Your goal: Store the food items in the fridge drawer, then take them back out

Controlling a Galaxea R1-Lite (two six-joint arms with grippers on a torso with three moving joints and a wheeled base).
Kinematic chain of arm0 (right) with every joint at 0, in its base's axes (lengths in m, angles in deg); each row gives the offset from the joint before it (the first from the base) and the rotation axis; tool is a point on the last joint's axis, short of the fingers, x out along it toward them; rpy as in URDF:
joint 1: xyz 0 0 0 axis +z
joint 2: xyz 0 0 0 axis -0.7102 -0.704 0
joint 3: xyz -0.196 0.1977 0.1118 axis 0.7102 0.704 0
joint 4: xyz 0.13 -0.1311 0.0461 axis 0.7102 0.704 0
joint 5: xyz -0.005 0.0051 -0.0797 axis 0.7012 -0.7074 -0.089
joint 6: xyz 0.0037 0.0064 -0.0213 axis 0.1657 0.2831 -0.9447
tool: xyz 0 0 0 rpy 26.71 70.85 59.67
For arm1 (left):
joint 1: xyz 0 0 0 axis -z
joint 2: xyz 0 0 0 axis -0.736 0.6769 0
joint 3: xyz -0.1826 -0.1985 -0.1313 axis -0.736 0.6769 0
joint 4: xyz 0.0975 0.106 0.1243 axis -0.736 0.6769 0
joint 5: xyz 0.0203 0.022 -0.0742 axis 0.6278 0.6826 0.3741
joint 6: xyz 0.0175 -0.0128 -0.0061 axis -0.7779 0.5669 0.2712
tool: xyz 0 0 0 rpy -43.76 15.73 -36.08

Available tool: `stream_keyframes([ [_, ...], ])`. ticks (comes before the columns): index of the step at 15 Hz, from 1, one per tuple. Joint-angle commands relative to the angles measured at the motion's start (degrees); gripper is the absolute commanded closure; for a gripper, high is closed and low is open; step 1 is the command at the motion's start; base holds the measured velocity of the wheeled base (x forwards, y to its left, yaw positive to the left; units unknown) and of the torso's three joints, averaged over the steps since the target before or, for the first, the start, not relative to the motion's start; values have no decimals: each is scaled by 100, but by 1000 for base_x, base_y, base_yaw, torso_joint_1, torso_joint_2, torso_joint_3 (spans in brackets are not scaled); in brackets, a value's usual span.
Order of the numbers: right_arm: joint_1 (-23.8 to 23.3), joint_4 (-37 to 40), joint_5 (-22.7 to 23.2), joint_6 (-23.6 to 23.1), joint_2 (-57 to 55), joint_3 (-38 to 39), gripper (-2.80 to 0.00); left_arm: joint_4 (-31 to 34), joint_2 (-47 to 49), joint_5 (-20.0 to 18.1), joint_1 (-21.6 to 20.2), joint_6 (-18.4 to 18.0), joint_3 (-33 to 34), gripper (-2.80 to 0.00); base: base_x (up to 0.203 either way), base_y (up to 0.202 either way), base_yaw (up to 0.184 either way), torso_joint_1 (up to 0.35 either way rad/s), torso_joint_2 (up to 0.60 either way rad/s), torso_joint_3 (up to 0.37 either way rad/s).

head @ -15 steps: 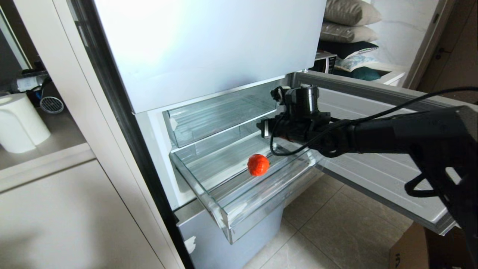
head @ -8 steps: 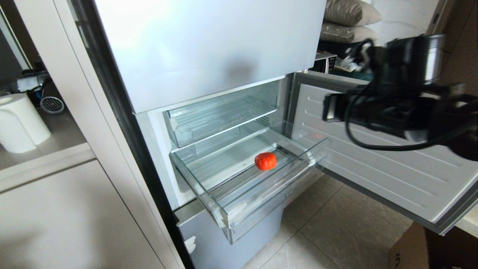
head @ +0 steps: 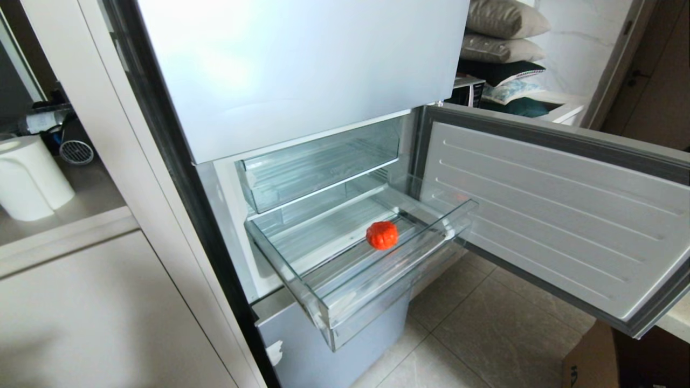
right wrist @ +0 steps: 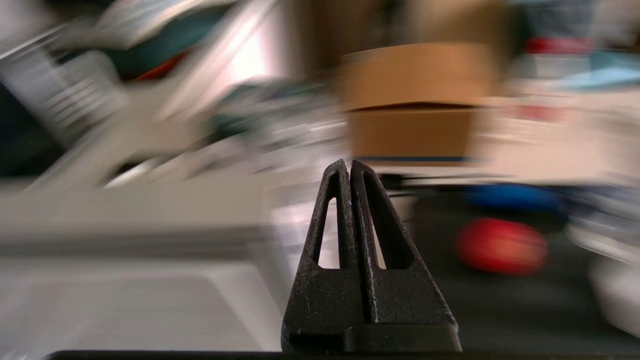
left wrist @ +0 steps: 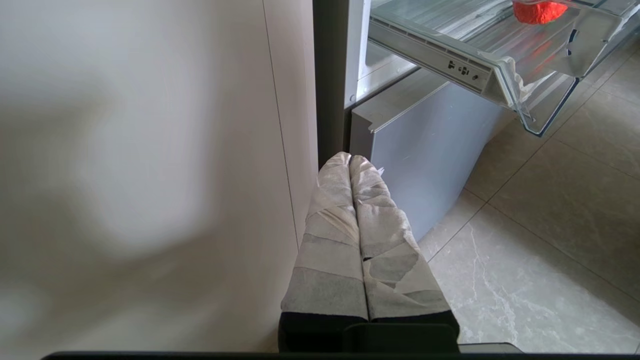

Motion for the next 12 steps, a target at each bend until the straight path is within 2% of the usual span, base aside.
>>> stream_keyframes([
  [1, -2487, -91, 1031, 296, 184, 211, 0, 3, 9, 2, -2, -6, 0, 0, 0, 0, 0, 0, 0, 0],
  [3, -3771, -503, 1675, 553, -380, 316, 0, 1, 9, 2, -2, -6, 0, 0, 0, 0, 0, 0, 0, 0],
  [4, -4094, -816, 1874, 631, -893, 365, 0, 3, 9, 2, -2, -6, 0, 0, 0, 0, 0, 0, 0, 0],
  [6, -4183, -1401, 2155, 670, -1735, 450, 0, 10, 9, 2, -2, -6, 0, 0, 0, 0, 0, 0, 0, 0],
  [7, -4175, -1605, 2460, 624, -2054, 491, 0, 6, 9, 2, -2, 2, 0, 0, 0, 0, 0, 0, 0, 0],
  [8, -4157, -1737, 3044, 551, -2305, 517, 0, 10, 9, 2, -2, -6, 0, 0, 0, 0, 0, 0, 0, 0],
  [9, -4079, -1793, 3424, 510, -2488, 498, 0, 10, 9, 2, -2, 1, 0, 0, 0, 0, 0, 0, 0, 0],
  [11, -3599, -1840, 3535, 415, -2641, 458, 0, 6, 9, 2, -2, 3, 0, 0, 0, 0, 0, 0, 0, 0],
  [12, -3465, -1845, 3543, 225, -2787, 457, 0, 2, 9, 2, -2, -6, 0, 0, 0, 0, 0, 0, 0, 0],
])
